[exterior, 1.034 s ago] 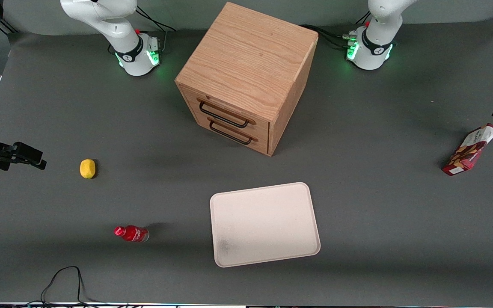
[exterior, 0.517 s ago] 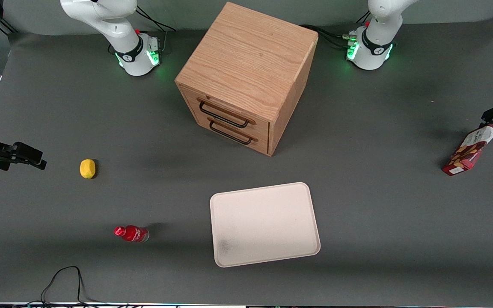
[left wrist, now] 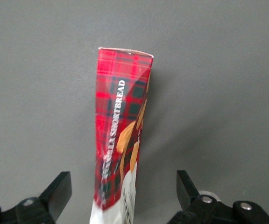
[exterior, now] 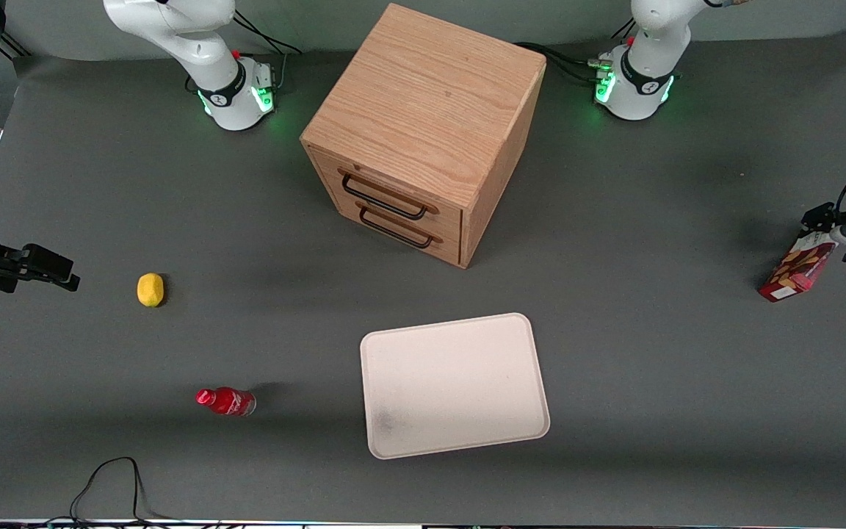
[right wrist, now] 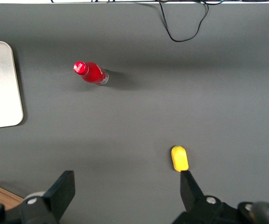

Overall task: Place red cookie box on tray
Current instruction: 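Close the left gripper on the cookie box's end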

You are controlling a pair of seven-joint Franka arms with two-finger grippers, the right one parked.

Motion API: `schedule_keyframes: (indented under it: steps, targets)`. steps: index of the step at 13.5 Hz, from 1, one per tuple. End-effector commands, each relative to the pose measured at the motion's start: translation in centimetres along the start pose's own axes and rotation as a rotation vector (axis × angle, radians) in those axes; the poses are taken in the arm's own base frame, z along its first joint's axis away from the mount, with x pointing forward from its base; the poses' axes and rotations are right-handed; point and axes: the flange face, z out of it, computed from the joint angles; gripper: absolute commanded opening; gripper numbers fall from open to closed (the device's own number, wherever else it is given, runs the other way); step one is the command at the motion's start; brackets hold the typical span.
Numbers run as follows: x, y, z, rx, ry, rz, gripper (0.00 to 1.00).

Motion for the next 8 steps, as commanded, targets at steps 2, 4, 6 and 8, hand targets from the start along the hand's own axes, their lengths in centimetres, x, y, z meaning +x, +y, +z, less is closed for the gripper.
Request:
schedule_keyframes:
  steps: [2, 4, 6, 8]
  targets:
    - [0.8, 0.2, 2.1, -0.005, 0.005, 0.014, 1.00]
    - [1.0, 0.0, 1.8, -0.006, 0.005, 0.018, 0.90]
    - [1.3, -0.4, 1.2, 0.002, 0.004, 0.029, 0.41]
    - [1.2, -0.7, 0.9, 0.009, 0.005, 0.028, 0.00]
